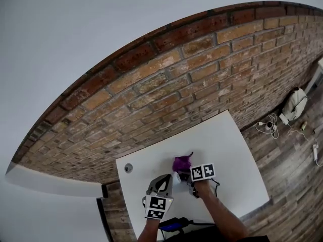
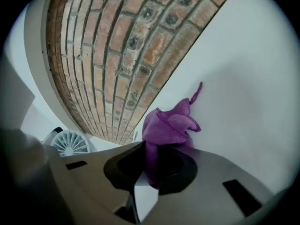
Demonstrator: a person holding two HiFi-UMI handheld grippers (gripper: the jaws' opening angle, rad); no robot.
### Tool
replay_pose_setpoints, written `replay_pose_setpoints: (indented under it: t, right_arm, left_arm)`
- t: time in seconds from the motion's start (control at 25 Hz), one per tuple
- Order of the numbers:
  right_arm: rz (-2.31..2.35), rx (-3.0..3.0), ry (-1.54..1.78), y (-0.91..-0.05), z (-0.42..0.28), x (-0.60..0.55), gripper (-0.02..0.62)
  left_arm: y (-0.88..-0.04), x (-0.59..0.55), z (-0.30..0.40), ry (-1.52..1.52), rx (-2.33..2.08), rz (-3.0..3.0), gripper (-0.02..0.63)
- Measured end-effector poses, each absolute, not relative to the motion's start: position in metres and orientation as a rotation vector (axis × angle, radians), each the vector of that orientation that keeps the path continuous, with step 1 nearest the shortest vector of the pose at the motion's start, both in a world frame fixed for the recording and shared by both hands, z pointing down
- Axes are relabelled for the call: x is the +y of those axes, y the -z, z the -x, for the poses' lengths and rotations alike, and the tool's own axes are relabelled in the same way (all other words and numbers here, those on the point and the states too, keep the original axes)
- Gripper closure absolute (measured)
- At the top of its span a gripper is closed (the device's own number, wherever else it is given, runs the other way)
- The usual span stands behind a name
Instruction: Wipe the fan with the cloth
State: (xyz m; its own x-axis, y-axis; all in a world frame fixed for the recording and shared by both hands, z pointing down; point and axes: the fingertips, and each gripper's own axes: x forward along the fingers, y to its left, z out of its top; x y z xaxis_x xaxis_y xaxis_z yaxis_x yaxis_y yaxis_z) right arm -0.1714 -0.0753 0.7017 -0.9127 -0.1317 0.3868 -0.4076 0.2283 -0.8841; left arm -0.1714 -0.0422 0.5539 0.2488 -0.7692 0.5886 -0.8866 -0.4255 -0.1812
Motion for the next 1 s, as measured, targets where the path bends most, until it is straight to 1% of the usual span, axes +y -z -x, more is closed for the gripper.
replay_pose_setpoints:
  t: [0.2,0.28,0.4,0.48,0.6,0.72,0.8,1.0]
  right_arm:
    - [-0.572,-2.272,-1.713,-0.7,0.145,-0.048,0.54]
    - [-0.505,-2.254,-1.689,-0.7,0.136,-0.023,0.54]
    - [-0.332,-2.192,-1.806,-0.696,0.123,0.015,0.54]
    - [-0.355,-2.201,-1.874,-0.688,0.113,0.006,0.54]
    - [-0.494,-2.39,-1.808,-0.65,0.106,-0.056,0.54]
    - [-0.492,-2.624,-1.686,-0.595,0.123,-0.111,0.54]
    - [-0.404,-2.704,-1.601,-0.572,0.144,-0.123,0.54]
    - [-0.129,-2.656,-1.492,-0.568,0.191,-0.1,0.54]
  left_arm:
    - [-0.553,-0.045,0.174,-0.925,-1.571,-2.333,0.606]
    - [-0.553,-0.044,0.173,-0.92,-1.571,-2.334,0.606]
    - [-0.554,-0.044,0.171,-0.933,-1.568,-2.347,0.606]
    - [-0.551,-0.043,0.174,-0.975,-1.569,-2.361,0.606]
    - [-0.541,-0.033,0.179,-0.966,-1.549,-2.37,0.606]
    - [-0.544,-0.011,0.168,-0.865,-1.356,-2.335,0.606]
    - [-0.555,0.003,0.163,-0.809,-1.25,-2.278,0.606]
    - [-0.579,0.018,0.17,-0.823,-1.21,-2.164,0.606]
